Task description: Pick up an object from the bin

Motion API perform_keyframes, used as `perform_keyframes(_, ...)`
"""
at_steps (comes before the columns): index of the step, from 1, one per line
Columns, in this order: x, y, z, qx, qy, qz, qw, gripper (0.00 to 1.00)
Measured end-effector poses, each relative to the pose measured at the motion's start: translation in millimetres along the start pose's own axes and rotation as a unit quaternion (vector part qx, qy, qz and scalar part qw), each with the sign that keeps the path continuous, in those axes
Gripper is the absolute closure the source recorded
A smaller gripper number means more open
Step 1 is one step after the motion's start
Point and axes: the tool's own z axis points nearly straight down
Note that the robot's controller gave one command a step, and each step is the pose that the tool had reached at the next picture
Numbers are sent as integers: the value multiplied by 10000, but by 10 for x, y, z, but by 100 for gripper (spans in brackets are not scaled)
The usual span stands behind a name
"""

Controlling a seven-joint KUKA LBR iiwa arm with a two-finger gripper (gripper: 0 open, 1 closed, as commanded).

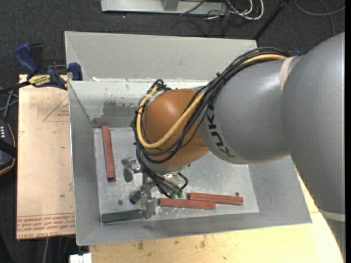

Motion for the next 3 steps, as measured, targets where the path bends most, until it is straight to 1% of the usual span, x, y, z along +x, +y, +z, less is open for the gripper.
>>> perform_keyframes(1,-148,-526,580,-2,25,763,9971,100)
perform_keyframes(2,-148,-527,581,-1,27,764,9971,100)
perform_keyframes(3,-87,-395,177,3,44,645,9979,100)
